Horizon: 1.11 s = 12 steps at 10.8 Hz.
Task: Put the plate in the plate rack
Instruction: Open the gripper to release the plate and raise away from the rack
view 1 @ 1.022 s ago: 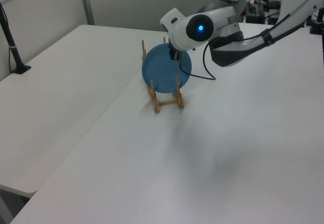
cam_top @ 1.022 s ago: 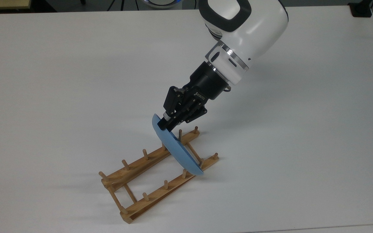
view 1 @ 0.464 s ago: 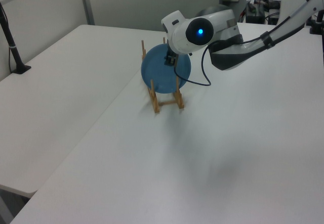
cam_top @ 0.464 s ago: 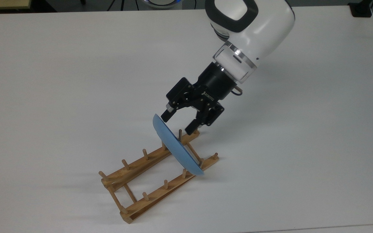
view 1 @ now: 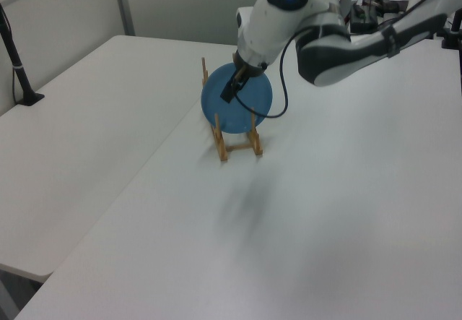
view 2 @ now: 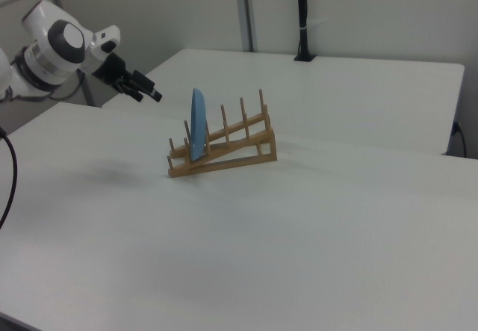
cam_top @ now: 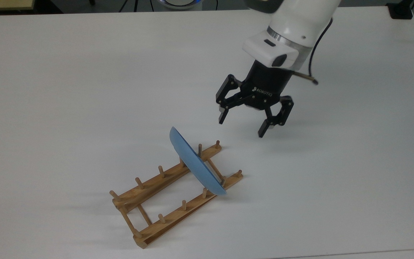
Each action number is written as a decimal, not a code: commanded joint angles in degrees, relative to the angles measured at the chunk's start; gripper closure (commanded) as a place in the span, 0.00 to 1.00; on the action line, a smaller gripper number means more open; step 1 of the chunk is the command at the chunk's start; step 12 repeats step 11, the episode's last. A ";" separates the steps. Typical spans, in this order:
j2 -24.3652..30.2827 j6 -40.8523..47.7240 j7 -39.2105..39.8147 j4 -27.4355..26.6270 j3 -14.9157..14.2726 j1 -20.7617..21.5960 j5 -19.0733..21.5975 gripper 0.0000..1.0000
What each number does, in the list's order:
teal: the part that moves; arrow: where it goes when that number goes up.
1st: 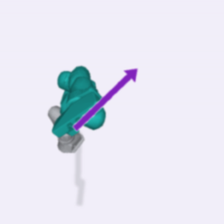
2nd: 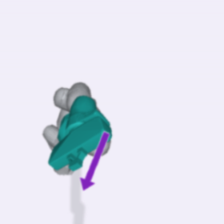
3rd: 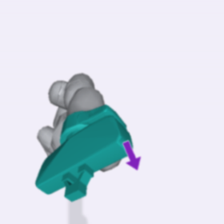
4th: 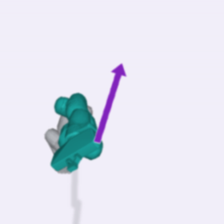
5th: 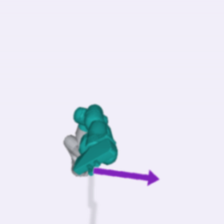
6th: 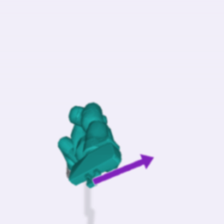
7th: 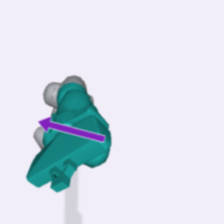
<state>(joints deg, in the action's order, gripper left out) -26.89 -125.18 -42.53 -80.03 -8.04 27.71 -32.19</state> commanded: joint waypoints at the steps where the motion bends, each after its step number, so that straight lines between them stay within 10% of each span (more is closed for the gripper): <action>1: 5.78 4.28 7.66 -4.95 1.27 -2.21 21.65 0.00; 3: 10.17 17.27 24.70 -5.31 1.62 -7.03 35.39 0.00; 12: 22.50 25.95 30.22 -17.00 1.62 -19.09 32.28 0.00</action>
